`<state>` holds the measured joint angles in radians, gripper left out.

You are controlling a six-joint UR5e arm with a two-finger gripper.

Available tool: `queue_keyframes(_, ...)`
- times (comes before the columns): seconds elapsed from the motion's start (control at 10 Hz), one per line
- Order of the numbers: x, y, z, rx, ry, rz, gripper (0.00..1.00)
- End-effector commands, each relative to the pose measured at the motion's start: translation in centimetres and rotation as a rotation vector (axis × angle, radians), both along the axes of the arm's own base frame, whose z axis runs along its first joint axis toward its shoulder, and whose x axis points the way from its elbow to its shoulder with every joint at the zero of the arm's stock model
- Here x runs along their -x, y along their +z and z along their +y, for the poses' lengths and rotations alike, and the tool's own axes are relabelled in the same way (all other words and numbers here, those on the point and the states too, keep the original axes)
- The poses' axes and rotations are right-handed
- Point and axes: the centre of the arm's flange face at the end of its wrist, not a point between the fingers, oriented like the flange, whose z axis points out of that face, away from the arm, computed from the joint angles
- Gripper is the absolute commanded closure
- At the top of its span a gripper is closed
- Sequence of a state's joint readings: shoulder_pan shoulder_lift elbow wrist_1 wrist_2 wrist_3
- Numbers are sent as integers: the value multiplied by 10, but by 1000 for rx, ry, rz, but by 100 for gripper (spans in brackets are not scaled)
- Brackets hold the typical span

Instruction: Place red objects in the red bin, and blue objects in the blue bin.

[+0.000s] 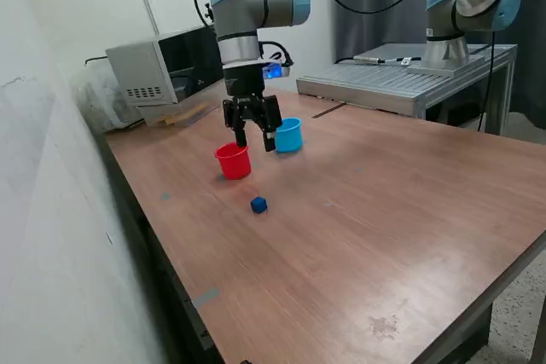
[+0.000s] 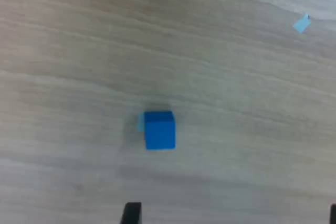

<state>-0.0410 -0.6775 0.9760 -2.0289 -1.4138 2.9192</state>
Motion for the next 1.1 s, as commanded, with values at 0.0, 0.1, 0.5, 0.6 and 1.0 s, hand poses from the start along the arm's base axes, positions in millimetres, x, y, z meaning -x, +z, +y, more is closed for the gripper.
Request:
queue_keyframes(0.0,8,-44,-3,4,5,-32,0)
queue_keyframes(0.1,10,-54,-3,5,5,-35,0)
queue_keyframes(0.5,21,-95,-2,0,7,-52,0)
queue_keyframes(0.6,23,-102,-2,-7,8,-47,0)
queue_keyframes(1.0,24,-113,0,-22,5,-45,0)
